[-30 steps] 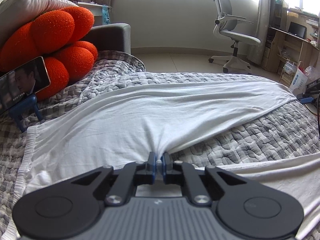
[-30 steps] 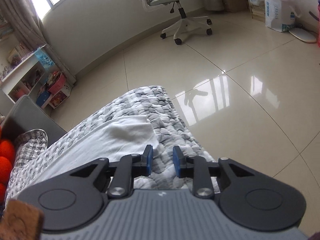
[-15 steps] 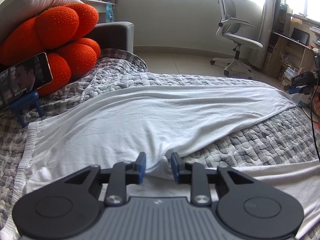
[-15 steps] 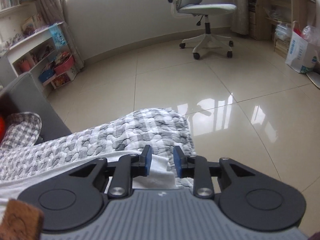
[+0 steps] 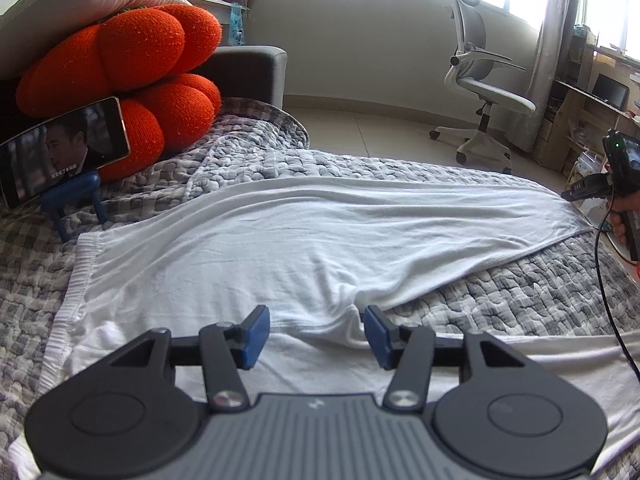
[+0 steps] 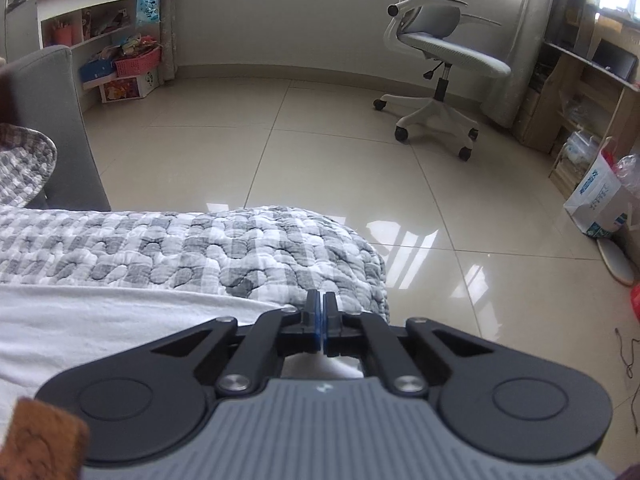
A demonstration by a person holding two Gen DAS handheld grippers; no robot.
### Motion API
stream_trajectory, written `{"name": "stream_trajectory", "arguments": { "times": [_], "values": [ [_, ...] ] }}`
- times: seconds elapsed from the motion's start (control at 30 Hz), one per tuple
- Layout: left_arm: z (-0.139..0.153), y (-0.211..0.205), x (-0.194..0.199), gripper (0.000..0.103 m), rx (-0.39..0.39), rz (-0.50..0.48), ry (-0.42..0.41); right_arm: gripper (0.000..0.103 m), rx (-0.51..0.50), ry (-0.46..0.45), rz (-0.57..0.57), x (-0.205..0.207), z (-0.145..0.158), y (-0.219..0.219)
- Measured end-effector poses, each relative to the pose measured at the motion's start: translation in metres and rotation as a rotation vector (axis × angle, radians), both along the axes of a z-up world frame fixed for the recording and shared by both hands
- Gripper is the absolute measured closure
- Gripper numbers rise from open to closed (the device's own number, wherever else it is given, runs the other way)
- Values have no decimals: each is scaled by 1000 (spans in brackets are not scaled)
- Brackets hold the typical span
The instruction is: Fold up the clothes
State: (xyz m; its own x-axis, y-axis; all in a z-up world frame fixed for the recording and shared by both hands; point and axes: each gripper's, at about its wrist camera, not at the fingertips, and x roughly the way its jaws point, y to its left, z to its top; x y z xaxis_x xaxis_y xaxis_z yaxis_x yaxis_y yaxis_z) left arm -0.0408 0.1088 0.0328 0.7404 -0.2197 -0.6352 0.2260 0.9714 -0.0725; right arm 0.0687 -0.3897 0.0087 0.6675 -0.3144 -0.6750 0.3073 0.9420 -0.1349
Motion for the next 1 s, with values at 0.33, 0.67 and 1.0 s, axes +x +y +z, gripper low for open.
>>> {"name": "stream_trajectory", "arguments": {
  "times": [0.33,0.67,1.0],
  "values": [
    [6,74,-39,42,-73,172,27,97,-56,15,-109,-6,6,-11],
    [2,135,-78,42,-125,346,57,92,100,-13,-48,-61,36,-4],
    [-7,169,-107,43,-190,476,88,89,285,-81,116,-158,80,21]
  ]
}}
